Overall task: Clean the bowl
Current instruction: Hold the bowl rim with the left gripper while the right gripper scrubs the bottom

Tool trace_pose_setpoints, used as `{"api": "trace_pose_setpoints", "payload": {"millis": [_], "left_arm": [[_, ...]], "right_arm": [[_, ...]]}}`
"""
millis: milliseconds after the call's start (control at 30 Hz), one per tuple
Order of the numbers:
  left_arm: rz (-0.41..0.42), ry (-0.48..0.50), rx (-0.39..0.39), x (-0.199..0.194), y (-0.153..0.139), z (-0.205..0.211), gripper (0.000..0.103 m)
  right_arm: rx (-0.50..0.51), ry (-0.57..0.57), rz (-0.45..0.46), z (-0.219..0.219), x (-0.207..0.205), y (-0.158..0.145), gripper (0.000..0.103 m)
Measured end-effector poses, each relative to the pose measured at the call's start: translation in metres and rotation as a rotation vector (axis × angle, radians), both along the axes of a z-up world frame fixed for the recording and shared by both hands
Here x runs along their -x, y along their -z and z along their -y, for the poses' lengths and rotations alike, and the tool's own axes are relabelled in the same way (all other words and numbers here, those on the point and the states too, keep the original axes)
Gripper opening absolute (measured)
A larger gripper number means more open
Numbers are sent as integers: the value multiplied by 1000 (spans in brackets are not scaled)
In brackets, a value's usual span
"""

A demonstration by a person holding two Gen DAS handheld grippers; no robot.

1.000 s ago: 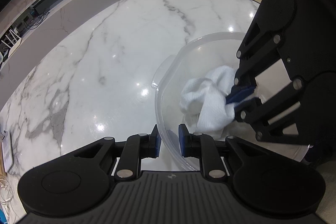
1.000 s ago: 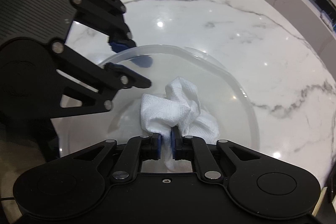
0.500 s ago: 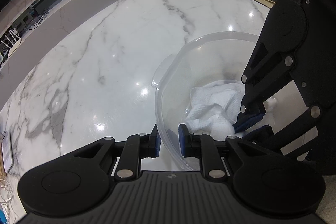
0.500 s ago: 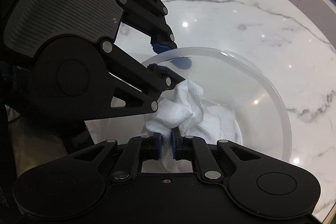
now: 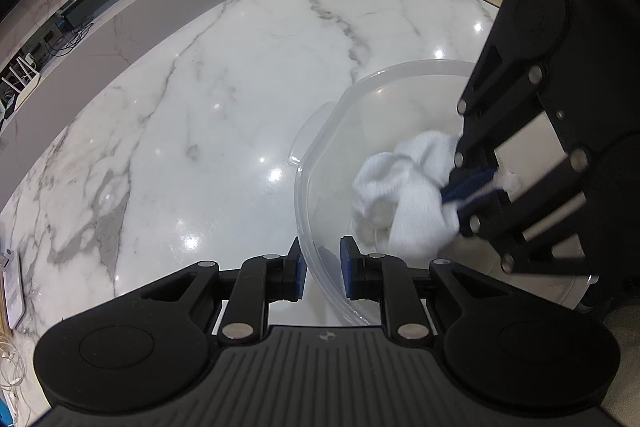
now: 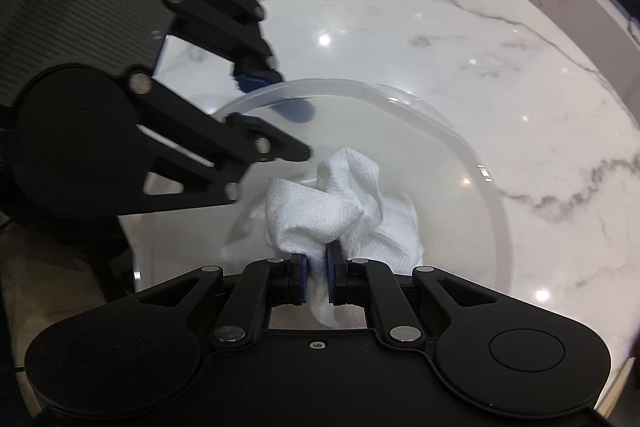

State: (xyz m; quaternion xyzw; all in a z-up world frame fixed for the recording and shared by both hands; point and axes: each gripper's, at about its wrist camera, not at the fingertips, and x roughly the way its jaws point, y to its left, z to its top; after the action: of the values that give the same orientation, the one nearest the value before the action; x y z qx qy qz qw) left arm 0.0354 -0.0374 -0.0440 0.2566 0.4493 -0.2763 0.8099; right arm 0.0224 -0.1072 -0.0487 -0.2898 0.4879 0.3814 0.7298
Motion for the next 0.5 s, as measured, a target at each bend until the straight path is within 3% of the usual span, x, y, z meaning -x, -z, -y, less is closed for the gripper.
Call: {"api": "trace_pose_setpoints", "payload": {"millis": [233,500], "left_arm": [[1,0,0,-1,1,0,16],[1,1,-1,1,1,1,16]], "right_arm": [[-8,59,45,6,-15,-2,7],[-37,10,50,7,-2,-3,8]]}}
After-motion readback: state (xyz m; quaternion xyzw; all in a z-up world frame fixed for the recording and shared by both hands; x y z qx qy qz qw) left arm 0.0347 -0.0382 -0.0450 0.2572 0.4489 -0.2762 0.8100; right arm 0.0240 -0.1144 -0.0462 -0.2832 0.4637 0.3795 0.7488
